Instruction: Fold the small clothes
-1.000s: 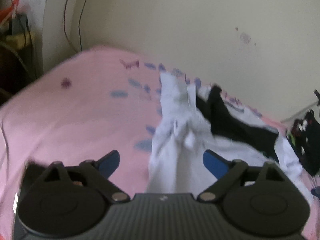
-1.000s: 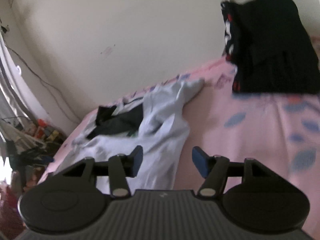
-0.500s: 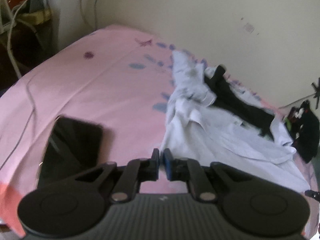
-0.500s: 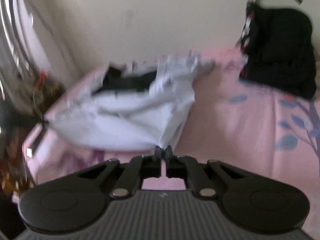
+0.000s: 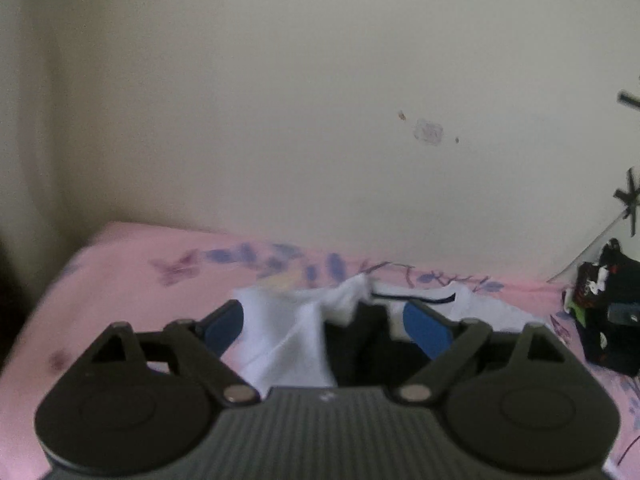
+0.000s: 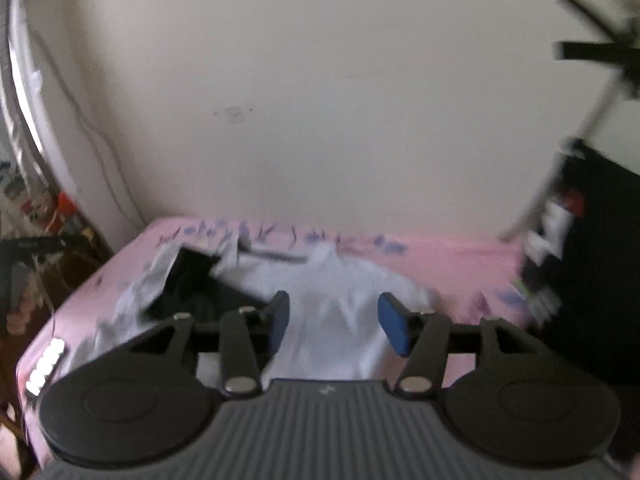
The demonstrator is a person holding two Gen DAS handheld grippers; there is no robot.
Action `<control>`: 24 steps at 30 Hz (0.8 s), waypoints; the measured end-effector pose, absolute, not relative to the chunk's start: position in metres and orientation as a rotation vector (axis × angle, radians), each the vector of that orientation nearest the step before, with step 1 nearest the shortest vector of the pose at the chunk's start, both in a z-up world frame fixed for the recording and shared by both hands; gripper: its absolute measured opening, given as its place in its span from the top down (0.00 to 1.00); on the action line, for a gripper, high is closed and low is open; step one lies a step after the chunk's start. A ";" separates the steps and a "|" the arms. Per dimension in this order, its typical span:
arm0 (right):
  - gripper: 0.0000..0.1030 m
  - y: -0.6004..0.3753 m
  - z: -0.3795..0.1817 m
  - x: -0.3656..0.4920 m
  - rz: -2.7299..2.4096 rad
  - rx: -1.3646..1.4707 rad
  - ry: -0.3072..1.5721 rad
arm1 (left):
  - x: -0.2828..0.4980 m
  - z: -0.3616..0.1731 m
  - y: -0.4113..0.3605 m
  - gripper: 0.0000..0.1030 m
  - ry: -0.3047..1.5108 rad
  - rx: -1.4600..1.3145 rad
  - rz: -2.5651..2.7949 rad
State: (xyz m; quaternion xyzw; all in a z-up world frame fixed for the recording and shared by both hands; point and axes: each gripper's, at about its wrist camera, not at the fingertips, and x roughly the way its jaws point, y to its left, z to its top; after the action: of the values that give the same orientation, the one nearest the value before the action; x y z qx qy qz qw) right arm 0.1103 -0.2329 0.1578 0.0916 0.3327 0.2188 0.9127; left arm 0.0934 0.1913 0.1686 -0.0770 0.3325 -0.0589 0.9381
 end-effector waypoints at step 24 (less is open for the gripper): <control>1.00 -0.155 0.137 0.156 0.643 -0.072 0.685 | 0.162 0.122 0.147 0.92 0.790 -0.169 -0.219</control>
State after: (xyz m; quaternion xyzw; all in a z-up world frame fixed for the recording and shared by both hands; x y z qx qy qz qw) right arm 0.1557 -0.1549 0.1370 -0.0347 0.3297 0.3098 0.8911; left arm 0.1622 0.1471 0.1222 -0.0821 0.3834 -0.1065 0.9137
